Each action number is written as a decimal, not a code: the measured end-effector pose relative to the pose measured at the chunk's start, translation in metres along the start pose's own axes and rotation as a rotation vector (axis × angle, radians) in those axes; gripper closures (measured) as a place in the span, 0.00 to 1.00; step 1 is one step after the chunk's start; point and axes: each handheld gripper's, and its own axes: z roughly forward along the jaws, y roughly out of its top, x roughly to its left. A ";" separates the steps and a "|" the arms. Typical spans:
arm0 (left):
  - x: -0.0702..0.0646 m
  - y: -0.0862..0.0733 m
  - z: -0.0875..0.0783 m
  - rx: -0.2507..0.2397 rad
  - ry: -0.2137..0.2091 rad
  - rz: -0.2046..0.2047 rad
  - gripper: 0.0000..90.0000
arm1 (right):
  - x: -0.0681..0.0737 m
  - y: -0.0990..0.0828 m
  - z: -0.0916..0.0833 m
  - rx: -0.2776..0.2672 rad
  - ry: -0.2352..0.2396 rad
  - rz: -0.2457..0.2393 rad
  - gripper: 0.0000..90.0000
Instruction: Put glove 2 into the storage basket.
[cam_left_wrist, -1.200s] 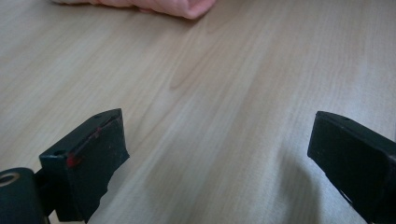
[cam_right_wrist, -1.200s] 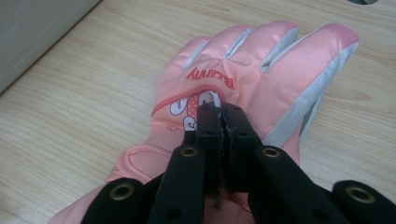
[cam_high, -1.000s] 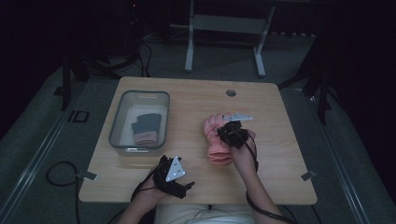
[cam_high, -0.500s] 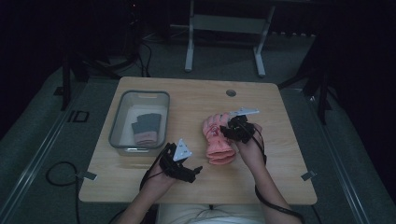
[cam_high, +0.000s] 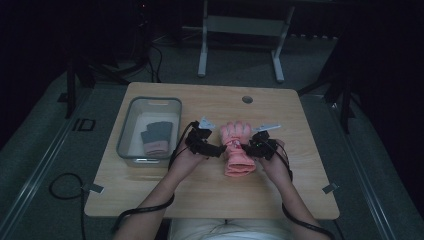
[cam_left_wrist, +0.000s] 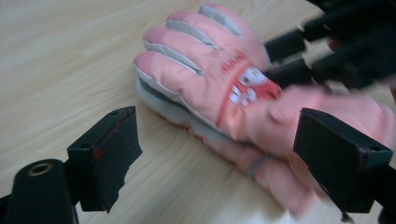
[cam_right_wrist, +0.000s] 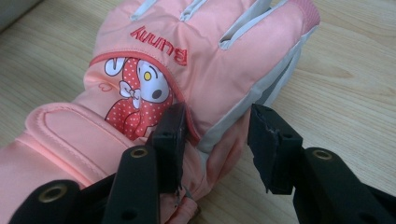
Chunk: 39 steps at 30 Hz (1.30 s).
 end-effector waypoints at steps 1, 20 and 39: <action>0.003 0.001 0.008 0.016 -0.011 -0.020 0.16 | 0.000 -0.001 0.000 -0.003 -0.001 0.001 0.63; 0.029 -0.022 0.071 0.116 -0.305 -0.340 0.64 | -0.029 -0.008 0.018 0.051 0.216 0.161 0.61; 0.008 0.016 0.020 0.057 -0.196 -0.151 0.86 | -0.010 0.013 -0.018 -0.088 0.211 0.119 0.77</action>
